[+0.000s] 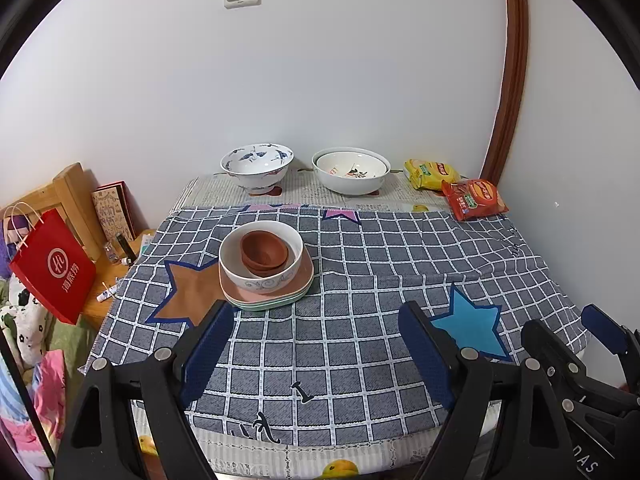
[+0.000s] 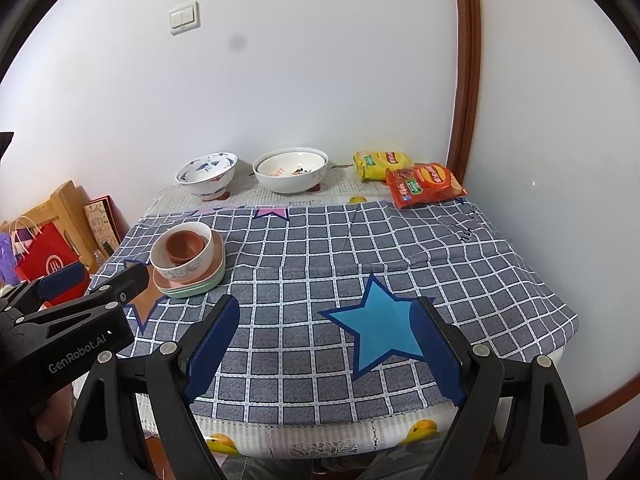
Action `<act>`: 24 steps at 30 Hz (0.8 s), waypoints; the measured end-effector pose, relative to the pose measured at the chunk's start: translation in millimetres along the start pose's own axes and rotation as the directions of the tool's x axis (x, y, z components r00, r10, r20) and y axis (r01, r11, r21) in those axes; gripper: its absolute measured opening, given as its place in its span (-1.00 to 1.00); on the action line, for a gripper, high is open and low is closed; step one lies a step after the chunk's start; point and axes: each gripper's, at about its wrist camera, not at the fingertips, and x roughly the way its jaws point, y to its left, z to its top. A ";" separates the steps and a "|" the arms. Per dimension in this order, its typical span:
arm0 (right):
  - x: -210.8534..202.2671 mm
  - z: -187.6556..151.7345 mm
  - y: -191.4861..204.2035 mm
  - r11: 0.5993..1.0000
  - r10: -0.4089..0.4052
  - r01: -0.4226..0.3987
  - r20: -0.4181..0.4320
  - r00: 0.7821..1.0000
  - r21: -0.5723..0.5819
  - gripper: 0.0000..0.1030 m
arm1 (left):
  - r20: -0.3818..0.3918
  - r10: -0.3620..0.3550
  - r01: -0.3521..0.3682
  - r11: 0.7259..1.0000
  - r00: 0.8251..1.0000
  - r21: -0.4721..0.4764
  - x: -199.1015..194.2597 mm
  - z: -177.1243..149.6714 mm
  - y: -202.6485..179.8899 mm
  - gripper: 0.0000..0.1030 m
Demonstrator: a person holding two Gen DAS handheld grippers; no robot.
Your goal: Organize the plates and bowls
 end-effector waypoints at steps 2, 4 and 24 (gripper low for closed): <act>-0.5 -0.1 -0.3 1.000 0.001 -0.001 0.001 1.000 0.001 0.67 | 0.000 -0.002 0.002 1.000 1.000 0.000 -0.3 -0.3 0.2 0.62; -1.0 -0.3 0.0 1.000 0.001 -0.001 0.002 1.000 0.001 0.67 | 0.000 -0.001 0.001 1.000 1.000 0.001 -0.4 -0.5 0.2 0.62; -6.3 -0.3 -2.9 1.000 -0.005 0.004 0.012 1.000 0.010 0.67 | -0.003 -0.007 0.007 1.000 1.000 -0.003 0.1 -1.7 -1.6 0.62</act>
